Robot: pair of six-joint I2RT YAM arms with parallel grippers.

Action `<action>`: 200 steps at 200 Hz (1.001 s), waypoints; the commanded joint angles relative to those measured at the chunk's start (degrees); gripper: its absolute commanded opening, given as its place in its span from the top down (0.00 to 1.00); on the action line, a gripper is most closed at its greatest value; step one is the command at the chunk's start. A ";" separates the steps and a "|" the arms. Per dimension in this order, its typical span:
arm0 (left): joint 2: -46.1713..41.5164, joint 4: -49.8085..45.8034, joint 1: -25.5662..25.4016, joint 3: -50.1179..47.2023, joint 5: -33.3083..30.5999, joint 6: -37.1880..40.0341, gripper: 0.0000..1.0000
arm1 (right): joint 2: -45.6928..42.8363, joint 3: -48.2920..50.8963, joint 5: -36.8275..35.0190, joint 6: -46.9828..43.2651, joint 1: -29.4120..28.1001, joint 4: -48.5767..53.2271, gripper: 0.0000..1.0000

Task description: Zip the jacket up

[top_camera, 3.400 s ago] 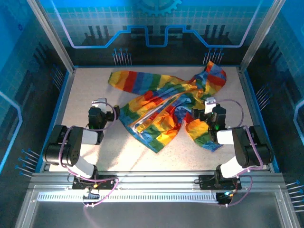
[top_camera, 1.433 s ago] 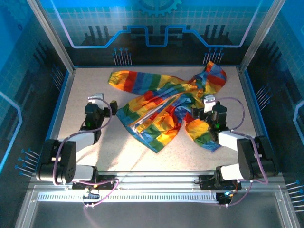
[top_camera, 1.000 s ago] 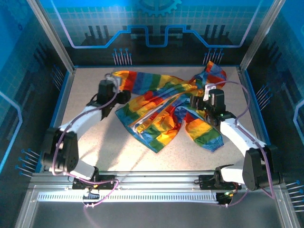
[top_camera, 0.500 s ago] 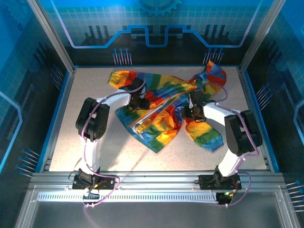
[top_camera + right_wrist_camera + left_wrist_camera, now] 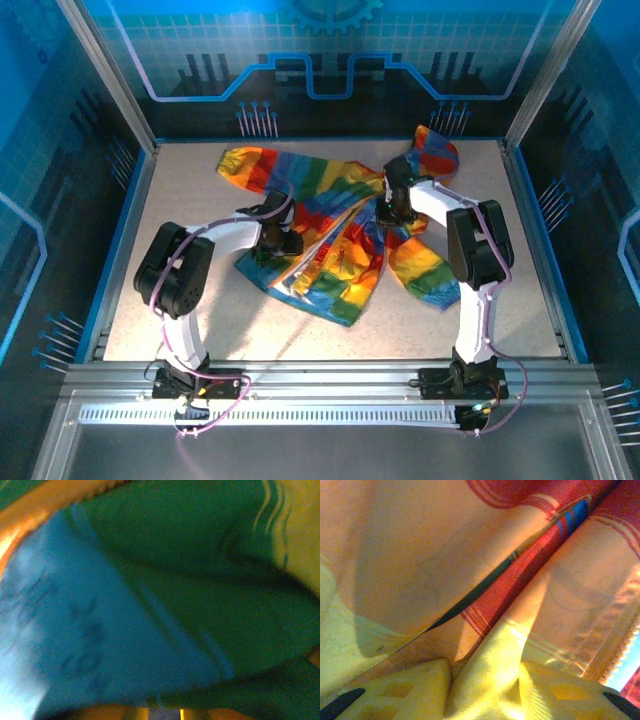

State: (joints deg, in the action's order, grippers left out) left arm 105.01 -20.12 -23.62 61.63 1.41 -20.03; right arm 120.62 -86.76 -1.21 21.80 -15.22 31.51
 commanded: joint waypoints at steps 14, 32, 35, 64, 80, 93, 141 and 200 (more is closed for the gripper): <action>-5.22 -2.66 -5.94 -11.40 3.27 -12.52 0.57 | 6.26 -8.81 3.09 -2.00 -1.93 5.50 0.77; -6.93 0.25 -10.21 -11.76 3.95 -16.22 0.56 | 8.23 -12.71 4.31 -2.92 -4.26 6.05 0.76; -6.86 0.11 -10.82 -11.29 3.79 -16.20 0.55 | 8.57 -13.53 4.37 -3.11 -4.58 6.29 0.76; -5.95 -6.69 -12.88 -1.96 0.81 -12.31 0.51 | 8.82 -18.93 2.78 -4.14 -7.32 9.17 0.74; -6.94 -10.11 -11.97 3.12 0.29 -8.11 0.51 | 6.12 -18.74 2.51 -4.11 -7.23 9.06 0.72; -8.03 -11.86 -10.64 6.85 1.22 -4.60 0.50 | 3.23 -17.57 2.65 -4.69 -6.74 8.51 0.72; -5.04 -9.34 -2.87 16.55 5.96 -0.09 0.53 | -3.04 -10.20 4.47 -6.08 -2.31 6.08 0.73; 17.78 -14.41 0.45 41.49 7.77 -0.89 0.62 | 0.47 -5.30 7.18 -5.49 1.25 5.67 0.71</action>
State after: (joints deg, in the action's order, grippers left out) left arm 114.48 -29.78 -23.55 95.55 7.27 -21.85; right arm 118.78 -93.76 3.11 16.43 -14.94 36.16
